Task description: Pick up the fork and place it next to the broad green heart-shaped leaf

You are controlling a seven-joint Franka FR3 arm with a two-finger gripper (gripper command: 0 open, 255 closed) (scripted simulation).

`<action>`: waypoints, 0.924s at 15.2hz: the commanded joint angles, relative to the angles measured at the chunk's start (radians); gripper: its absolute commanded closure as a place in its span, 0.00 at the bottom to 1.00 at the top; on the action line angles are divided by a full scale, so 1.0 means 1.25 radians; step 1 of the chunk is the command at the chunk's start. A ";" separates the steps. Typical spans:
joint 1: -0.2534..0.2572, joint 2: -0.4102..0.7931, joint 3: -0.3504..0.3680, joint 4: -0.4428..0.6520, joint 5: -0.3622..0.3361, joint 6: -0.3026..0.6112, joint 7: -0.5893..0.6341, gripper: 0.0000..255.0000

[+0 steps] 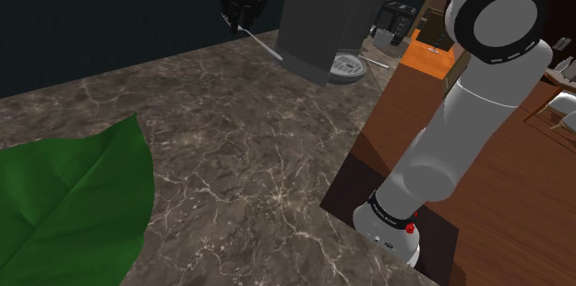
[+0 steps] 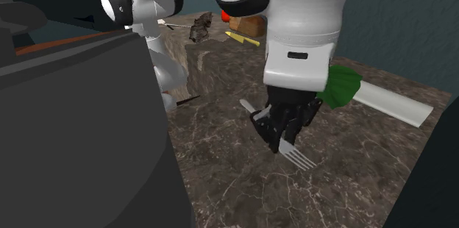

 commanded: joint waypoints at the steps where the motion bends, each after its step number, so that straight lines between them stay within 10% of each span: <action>1: 0.020 0.002 0.018 0.001 -0.004 -0.001 0.039 1.00; 14: 0.170 0.103 0.129 0.127 -0.063 -0.042 0.294 1.00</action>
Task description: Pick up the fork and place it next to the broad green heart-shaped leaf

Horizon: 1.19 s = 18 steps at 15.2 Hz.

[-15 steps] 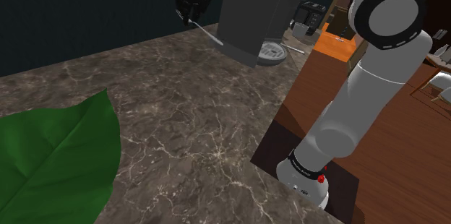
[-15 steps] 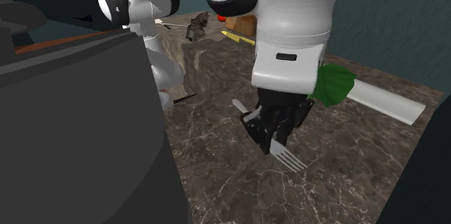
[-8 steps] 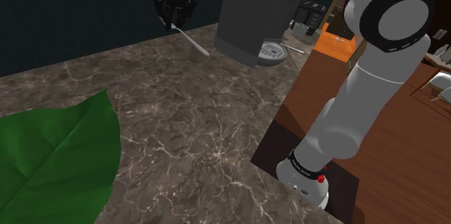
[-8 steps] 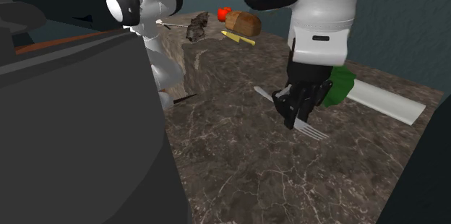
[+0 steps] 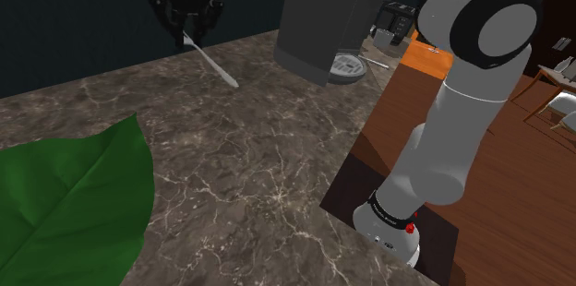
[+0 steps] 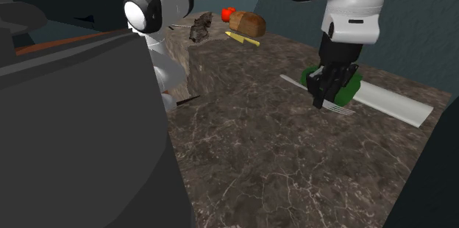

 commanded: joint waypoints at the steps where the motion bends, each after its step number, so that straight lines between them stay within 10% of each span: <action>1: 0.026 0.022 0.015 0.026 -0.012 -0.008 0.040 1.00; 18: 0.012 -0.009 0.009 -0.198 -0.002 0.187 0.043 1.00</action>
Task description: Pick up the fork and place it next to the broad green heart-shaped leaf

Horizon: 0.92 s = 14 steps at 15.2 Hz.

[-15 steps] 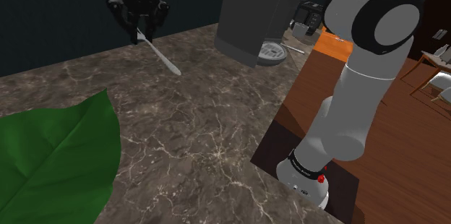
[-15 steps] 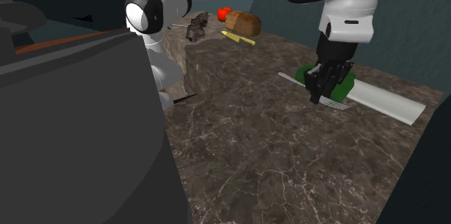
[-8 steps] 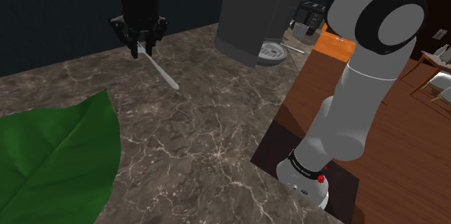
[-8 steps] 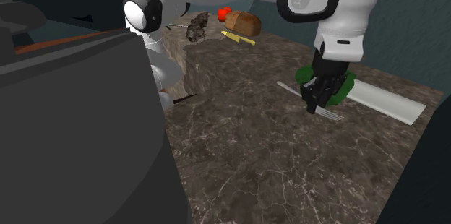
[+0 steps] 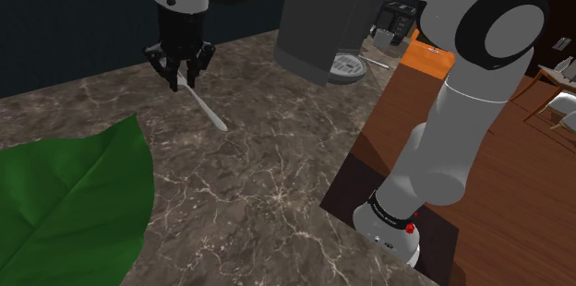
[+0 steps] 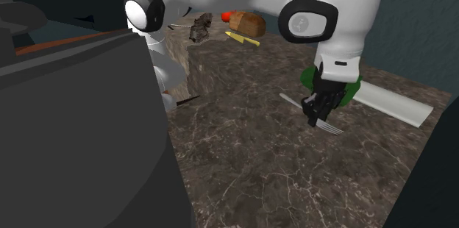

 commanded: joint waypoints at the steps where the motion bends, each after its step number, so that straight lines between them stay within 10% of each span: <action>1: 0.000 0.001 0.000 -0.019 -0.001 0.021 0.002 1.00; 14: -0.001 0.006 -0.001 -0.076 -0.005 0.082 0.007 1.00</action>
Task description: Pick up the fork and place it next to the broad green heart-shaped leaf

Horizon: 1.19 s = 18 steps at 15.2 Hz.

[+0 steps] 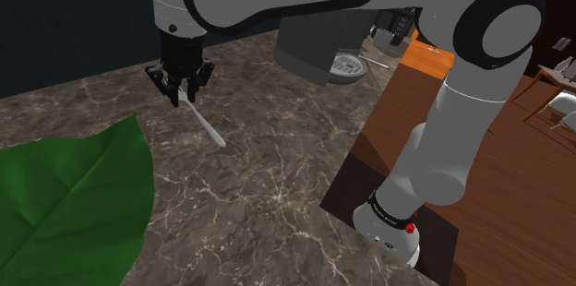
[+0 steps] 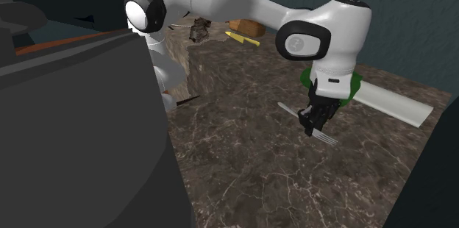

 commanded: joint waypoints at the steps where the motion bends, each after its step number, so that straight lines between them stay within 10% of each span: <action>1: 0.000 0.000 0.000 0.000 0.000 0.000 0.000 0.00; 18: 0.002 -0.014 0.003 0.084 0.008 -0.097 -0.006 0.00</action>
